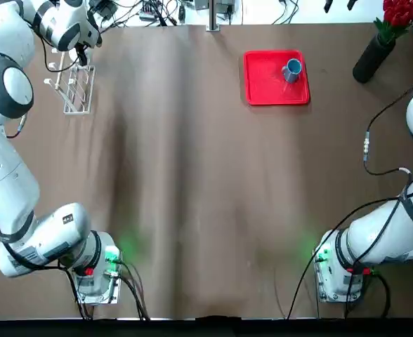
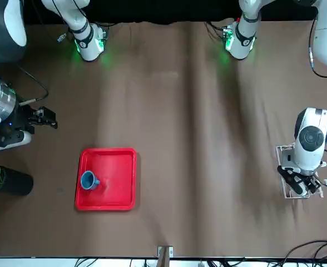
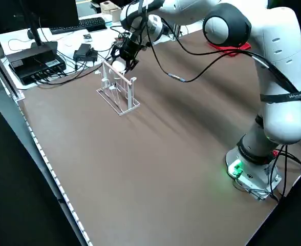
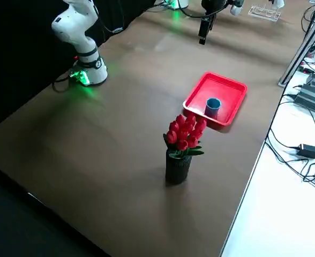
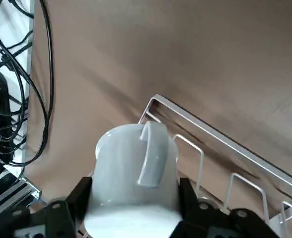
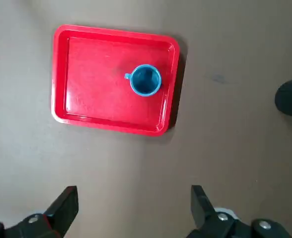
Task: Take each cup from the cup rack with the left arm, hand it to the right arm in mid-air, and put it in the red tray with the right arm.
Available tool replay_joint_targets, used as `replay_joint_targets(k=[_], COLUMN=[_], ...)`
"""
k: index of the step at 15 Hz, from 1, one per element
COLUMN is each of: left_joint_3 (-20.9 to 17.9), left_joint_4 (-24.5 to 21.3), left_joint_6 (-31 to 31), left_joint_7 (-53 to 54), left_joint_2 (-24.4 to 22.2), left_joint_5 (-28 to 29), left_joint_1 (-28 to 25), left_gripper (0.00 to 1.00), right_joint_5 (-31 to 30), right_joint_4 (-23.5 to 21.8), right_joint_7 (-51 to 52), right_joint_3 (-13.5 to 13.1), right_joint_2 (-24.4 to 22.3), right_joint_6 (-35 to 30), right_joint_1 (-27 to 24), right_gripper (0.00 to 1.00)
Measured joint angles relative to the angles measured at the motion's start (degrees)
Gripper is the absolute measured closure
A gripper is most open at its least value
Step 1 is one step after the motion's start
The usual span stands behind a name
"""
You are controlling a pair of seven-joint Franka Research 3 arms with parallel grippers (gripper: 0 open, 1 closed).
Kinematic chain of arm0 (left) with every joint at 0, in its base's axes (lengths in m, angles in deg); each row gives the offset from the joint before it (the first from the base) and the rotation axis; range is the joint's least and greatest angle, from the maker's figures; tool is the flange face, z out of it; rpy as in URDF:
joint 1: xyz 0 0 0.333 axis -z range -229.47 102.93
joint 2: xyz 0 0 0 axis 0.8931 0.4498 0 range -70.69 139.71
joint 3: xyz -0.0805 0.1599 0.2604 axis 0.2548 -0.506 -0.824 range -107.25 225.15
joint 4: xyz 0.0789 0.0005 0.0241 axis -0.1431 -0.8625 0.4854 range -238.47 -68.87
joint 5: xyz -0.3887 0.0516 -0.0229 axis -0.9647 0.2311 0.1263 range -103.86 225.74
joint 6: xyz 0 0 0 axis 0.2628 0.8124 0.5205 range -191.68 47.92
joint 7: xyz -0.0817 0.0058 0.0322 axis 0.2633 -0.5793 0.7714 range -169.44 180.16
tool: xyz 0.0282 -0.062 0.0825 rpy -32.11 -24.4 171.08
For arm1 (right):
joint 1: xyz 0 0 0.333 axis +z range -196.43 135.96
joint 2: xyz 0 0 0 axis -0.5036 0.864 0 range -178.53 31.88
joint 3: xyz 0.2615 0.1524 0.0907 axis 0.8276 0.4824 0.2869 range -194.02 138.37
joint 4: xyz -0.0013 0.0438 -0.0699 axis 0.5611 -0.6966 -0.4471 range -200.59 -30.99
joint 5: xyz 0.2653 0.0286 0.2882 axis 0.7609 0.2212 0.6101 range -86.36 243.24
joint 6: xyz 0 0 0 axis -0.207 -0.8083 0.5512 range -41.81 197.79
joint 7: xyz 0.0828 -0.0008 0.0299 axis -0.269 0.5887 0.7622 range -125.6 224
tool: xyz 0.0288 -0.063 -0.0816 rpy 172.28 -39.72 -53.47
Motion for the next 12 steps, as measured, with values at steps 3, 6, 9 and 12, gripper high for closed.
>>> replay_joint_targets(k=[3,6,9,12], left_joint_3=[0.1,0.4,0.4,0.4], left_joint_4=[0.2,0.4,0.4,0.4], left_joint_6=[0.0,0.0,0.0,0.0], left_joint_7=[0.0,0.0,0.0,0.0], left_joint_2=[-0.1,-0.1,-0.6,-1.5], left_joint_5=[0.0,0.0,0.0,0.0], left_joint_1=[0.1,0.1,0.1,0.1], left_gripper=[0.25,0.25,0.25,0.25], right_joint_5=[0.0,0.0,0.0,0.0], right_joint_4=[0.0,0.1,0.4,0.6], right_joint_7=[0.0,0.0,0.0,0.0], right_joint_3=[0.0,-0.4,-0.6,-0.7], right_joint_2=[0.0,0.0,-0.1,-0.2], right_joint_6=[1.7,2.1,2.4,2.7], right_joint_1=[0.0,-0.3,-1.3,-2.0], right_gripper=[0.0,0.0,0.0,0.0])
